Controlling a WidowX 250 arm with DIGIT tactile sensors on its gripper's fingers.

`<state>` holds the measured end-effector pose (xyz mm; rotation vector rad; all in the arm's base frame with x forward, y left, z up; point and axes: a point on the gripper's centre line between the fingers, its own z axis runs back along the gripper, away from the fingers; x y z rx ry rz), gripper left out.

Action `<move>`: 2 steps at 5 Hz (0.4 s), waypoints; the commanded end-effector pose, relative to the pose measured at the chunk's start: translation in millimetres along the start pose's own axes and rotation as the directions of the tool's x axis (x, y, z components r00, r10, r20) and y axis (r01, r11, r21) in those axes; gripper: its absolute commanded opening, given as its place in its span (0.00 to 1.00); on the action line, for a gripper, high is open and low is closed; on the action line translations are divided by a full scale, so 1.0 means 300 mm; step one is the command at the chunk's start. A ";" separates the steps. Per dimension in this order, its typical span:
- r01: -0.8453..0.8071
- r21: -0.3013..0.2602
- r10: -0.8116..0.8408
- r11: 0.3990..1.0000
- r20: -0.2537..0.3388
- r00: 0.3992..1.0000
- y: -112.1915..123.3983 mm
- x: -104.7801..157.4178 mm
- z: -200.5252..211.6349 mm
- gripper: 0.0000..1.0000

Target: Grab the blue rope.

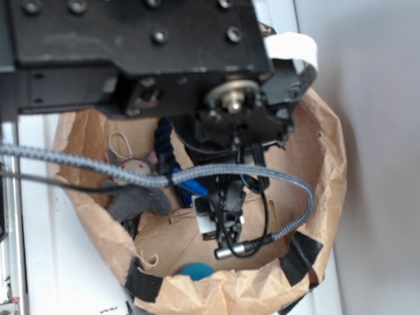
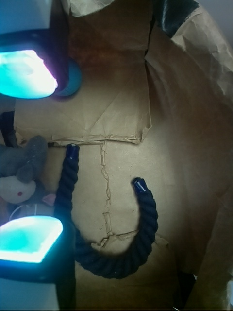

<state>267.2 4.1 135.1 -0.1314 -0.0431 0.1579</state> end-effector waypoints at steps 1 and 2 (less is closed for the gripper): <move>-0.056 0.027 0.054 0.998 0.056 0.997 0.070 0.047 -0.023 1.00; -0.208 0.019 0.205 0.978 0.095 0.974 0.103 0.043 -0.089 1.00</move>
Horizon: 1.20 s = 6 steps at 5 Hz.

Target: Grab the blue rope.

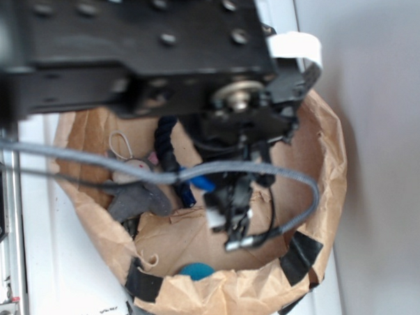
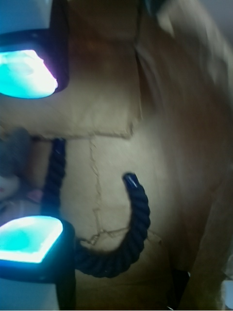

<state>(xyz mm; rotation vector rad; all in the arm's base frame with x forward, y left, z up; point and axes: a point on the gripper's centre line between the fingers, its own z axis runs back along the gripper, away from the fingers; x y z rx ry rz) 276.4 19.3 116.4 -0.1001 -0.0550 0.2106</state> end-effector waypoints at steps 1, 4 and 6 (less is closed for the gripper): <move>-0.303 0.097 0.288 0.948 0.143 0.947 0.034 -0.029 -0.139 1.00; -0.316 0.135 0.297 0.939 0.142 0.944 0.079 0.023 -0.254 1.00; -0.281 0.053 0.278 0.958 0.057 0.959 0.116 0.045 -0.153 1.00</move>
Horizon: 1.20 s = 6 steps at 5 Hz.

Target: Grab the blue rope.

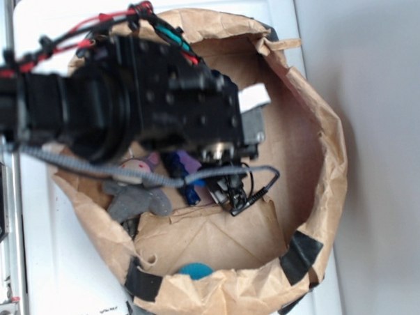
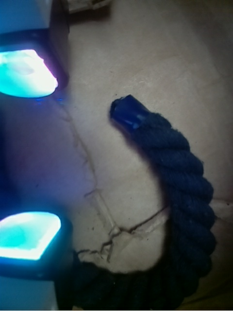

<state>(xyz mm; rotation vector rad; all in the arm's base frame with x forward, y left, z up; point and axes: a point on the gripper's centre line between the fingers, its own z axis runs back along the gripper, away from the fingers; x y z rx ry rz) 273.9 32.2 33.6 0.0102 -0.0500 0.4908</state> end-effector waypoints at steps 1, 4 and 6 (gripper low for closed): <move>0.002 -0.075 -0.002 0.997 0.007 1.000 0.085 0.080 0.149 1.00; 0.085 -0.031 -0.082 0.996 0.087 0.993 0.181 0.059 0.091 1.00; 0.087 0.029 -0.089 0.996 0.103 0.991 0.141 0.055 -0.014 1.00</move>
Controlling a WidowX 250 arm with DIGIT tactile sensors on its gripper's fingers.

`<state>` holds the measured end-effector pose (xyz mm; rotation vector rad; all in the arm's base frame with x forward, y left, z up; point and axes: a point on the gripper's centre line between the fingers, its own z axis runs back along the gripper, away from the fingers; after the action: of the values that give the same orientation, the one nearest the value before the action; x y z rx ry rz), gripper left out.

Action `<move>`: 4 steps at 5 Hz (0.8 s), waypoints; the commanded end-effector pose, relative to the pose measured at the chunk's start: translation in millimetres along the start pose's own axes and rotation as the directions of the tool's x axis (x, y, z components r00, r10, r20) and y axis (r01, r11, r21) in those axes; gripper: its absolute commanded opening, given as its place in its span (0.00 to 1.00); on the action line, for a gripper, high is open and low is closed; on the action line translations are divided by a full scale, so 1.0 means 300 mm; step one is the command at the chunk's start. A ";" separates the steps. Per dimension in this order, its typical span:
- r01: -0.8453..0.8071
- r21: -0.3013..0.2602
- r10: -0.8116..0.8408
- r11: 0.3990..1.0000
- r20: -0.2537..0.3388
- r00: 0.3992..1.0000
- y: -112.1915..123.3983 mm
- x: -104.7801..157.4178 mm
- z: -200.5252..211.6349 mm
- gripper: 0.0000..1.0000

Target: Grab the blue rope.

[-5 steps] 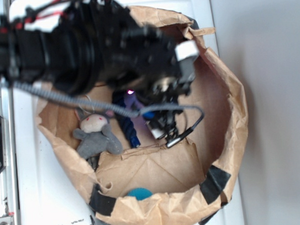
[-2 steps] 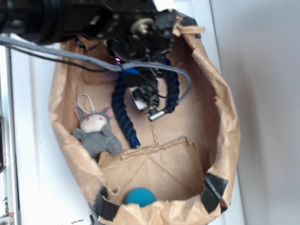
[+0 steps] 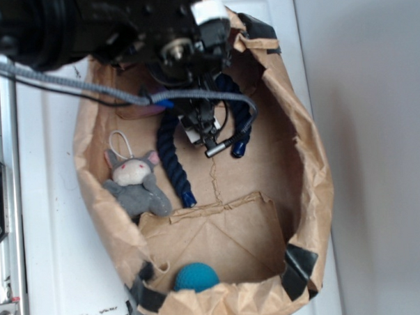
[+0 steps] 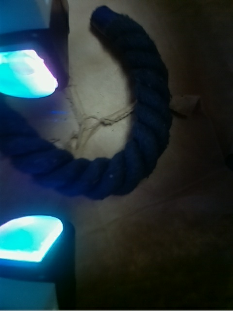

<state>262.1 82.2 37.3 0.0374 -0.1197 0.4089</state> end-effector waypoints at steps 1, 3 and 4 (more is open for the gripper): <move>0.005 0.026 -0.006 1.000 0.035 0.999 -0.039 0.002 -0.057 0.00; -0.014 0.006 0.014 1.000 0.057 0.998 -0.052 0.018 -0.042 0.00; -0.031 -0.007 0.031 1.000 0.058 0.998 -0.056 0.031 -0.027 0.00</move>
<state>269.6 67.0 19.7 0.0422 -0.1312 0.4476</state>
